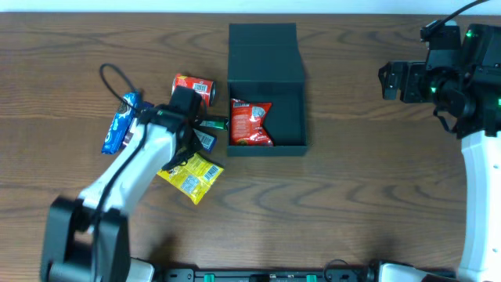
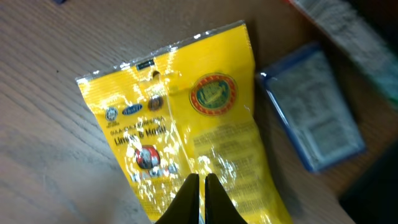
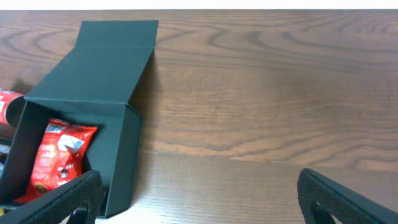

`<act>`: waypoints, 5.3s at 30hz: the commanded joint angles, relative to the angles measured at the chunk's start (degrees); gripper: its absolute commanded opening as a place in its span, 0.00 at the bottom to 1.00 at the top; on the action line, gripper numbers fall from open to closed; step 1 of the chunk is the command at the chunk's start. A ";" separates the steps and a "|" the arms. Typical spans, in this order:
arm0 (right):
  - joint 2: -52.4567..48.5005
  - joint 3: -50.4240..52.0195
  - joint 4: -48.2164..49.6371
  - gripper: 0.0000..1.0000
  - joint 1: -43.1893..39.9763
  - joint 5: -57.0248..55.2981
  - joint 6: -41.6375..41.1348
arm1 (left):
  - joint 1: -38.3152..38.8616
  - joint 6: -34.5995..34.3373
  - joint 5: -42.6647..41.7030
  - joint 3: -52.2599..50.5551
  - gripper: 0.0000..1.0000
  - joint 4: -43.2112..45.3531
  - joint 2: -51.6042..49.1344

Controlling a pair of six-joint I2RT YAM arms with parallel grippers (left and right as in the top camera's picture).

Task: Pack container
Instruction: 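Grasp the yellow Hacks candy bag with the left gripper, then move the yellow bag into the box beside the red bag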

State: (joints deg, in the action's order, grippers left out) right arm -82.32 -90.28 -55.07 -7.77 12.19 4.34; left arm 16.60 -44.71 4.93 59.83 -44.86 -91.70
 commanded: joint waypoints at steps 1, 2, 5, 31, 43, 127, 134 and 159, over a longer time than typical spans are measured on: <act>0.55 -0.35 0.44 0.99 -0.42 0.50 -0.90 | -0.07 -2.34 -0.96 -2.89 0.06 1.90 4.61; 0.55 -0.35 0.46 0.99 -0.42 0.50 -0.90 | -0.07 -3.80 -0.96 -3.96 0.13 2.56 4.87; 0.55 -0.35 0.31 0.99 -0.42 0.50 -0.90 | -0.07 -6.84 -2.10 -6.91 0.56 5.01 4.83; 0.55 -0.35 -1.07 0.99 -0.42 0.52 -0.94 | -0.09 -11.87 -2.29 -13.75 0.98 13.03 1.55; 0.55 -0.35 -1.07 0.99 -0.42 0.74 -1.11 | -0.09 -11.78 -4.79 -13.75 0.82 15.37 -1.20; 0.55 -0.35 -3.56 0.99 -0.42 0.92 -1.77 | 13.38 20.11 -11.78 23.10 0.20 12.11 -18.69; 0.55 -0.35 -3.69 0.99 -0.42 0.94 -1.77 | 13.00 21.64 -9.40 23.10 0.61 11.89 -19.21; 0.55 -0.33 -3.61 0.99 -0.42 0.92 -1.75 | 13.09 28.81 -13.64 33.07 0.06 3.80 -18.71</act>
State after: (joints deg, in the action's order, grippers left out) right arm -82.32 -90.26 -58.70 -7.77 12.45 3.33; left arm 29.82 -16.62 -6.17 94.94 -40.69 -110.06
